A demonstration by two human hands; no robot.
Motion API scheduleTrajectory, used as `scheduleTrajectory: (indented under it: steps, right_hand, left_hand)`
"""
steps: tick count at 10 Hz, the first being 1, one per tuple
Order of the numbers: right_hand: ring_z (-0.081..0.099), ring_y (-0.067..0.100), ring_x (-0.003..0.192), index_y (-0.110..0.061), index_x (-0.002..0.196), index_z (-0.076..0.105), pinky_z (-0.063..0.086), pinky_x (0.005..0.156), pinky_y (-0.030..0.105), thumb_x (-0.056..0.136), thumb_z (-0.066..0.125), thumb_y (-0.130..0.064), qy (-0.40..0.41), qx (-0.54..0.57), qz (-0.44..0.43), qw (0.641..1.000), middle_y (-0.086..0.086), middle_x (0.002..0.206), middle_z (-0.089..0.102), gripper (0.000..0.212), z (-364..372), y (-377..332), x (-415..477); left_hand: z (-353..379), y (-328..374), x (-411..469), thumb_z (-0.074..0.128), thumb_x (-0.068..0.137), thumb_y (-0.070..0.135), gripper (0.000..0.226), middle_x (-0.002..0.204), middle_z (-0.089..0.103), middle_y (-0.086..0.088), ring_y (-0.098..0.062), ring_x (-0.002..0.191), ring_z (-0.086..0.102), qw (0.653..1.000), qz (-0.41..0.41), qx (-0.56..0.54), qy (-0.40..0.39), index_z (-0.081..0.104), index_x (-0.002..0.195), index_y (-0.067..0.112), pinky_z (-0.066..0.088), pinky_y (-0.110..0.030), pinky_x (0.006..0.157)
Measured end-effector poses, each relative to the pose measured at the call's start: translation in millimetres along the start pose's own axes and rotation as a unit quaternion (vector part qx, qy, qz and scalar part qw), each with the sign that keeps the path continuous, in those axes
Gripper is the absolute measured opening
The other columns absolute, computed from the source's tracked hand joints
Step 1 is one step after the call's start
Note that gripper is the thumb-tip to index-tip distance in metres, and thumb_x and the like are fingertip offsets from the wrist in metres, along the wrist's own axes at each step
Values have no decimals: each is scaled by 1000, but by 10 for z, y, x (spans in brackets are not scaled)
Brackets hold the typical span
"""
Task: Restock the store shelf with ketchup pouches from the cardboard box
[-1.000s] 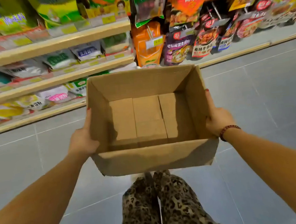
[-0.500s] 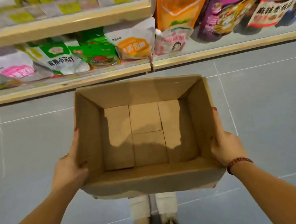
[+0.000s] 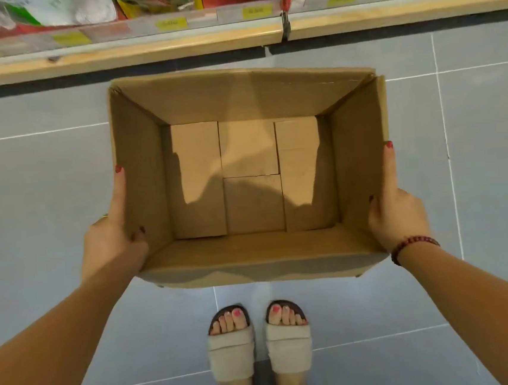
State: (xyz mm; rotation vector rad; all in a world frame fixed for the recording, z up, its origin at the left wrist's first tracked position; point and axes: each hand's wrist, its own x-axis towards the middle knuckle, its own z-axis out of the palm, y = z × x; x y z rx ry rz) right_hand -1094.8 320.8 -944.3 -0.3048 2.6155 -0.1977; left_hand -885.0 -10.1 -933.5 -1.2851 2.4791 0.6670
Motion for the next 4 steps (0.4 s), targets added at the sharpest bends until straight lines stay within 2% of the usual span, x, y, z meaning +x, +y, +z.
scheduleTrajectory:
  steps: [1, 2, 4]
  right_hand:
    - [45, 19, 43, -48, 135, -30, 30, 42, 21, 87, 48, -3, 45, 32, 7, 998, 4, 53, 45, 102, 218, 87, 8]
    - [46, 20, 45, -51, 134, -28, 35, 45, 24, 87, 48, -3, 48, 43, 2, 998, 4, 55, 45, 102, 266, 155, 76]
    - [45, 18, 47, -41, 139, -27, 26, 43, 20, 89, 46, -3, 14, 19, 16, 1000, 6, 57, 45, 97, 188, 25, -4]
  left_hand:
    - [190, -70, -4, 57, 84, 6, 104, 62, 41, 5, -14, 50, 41, 999, 6, -5, 49, -14, 137, 59, 37, -21, 47]
    - [269, -78, 59, 57, 82, 6, 104, 61, 42, 2, -15, 50, 40, 998, 3, -22, 63, -13, 137, 60, 42, -29, 53]
    - [197, -52, -6, 56, 82, 4, 107, 63, 43, -2, -18, 54, 41, 1000, 11, 15, 16, -20, 136, 57, 39, -33, 55]
